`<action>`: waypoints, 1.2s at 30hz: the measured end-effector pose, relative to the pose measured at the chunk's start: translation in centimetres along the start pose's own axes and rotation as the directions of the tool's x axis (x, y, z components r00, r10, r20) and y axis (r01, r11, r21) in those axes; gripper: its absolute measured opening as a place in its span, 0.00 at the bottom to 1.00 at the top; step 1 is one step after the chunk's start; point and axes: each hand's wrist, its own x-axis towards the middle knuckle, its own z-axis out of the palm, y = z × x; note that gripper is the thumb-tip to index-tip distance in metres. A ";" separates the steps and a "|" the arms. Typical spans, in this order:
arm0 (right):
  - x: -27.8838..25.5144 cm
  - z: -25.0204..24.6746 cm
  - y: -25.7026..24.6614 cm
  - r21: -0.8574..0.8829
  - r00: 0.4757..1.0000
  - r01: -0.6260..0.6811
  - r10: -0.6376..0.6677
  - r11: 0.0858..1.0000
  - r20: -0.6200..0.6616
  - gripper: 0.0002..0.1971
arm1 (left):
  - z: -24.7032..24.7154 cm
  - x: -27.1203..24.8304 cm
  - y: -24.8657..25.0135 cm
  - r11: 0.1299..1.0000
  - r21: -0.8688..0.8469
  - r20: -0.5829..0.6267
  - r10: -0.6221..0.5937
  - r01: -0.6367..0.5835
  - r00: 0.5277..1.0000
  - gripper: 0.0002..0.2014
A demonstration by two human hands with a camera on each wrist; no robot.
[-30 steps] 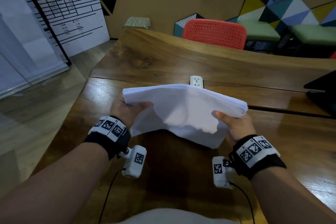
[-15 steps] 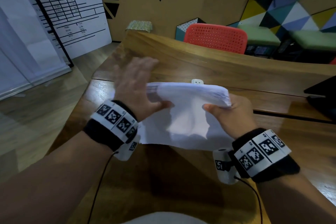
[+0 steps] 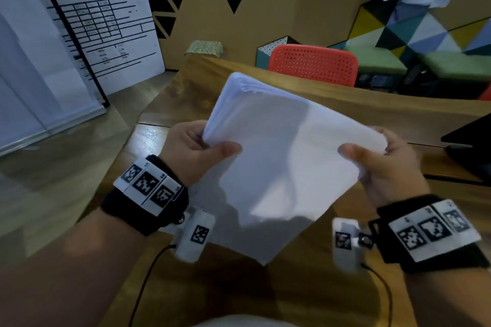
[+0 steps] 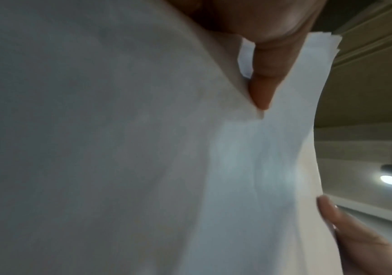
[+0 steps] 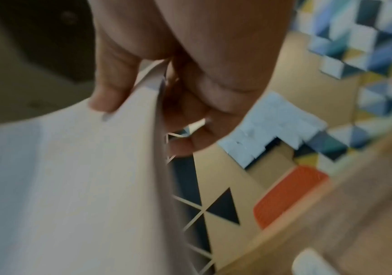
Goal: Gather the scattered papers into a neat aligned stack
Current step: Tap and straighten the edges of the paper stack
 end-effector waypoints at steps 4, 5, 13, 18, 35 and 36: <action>-2.0 3.3 0.7 0.154 0.974 0.152 -0.122 0.976 -0.190 0.29 | 1.6 -1.5 -1.9 0.987 -0.097 -0.096 -0.134 0.124 0.986 0.06; -2.2 4.0 0.9 0.048 0.963 0.163 -0.148 0.985 -0.225 0.21 | 1.9 -1.9 -2.3 0.989 -0.066 -0.109 -0.136 0.130 0.985 0.06; -1.7 4.0 1.0 -0.274 0.978 0.168 -0.194 0.947 -0.072 0.18 | 1.9 -1.4 -1.1 0.978 -0.187 -0.044 0.086 -0.093 0.995 0.23; -1.2 2.6 0.5 -0.462 0.896 0.423 -0.437 0.779 0.084 0.16 | 2.1 -0.8 -0.3 0.975 -0.128 -0.053 0.176 -0.181 0.983 0.06; -1.4 5.1 2.1 -0.007 0.983 0.107 -0.107 0.994 -0.151 0.10 | 2.1 -0.1 0.3 0.972 -0.233 -0.125 -0.022 -0.008 0.992 0.08; -1.4 5.2 1.9 0.013 0.984 0.090 -0.087 0.996 -0.154 0.07 | 2.2 0.1 0.4 0.959 -0.284 -0.144 -0.053 0.010 0.988 0.08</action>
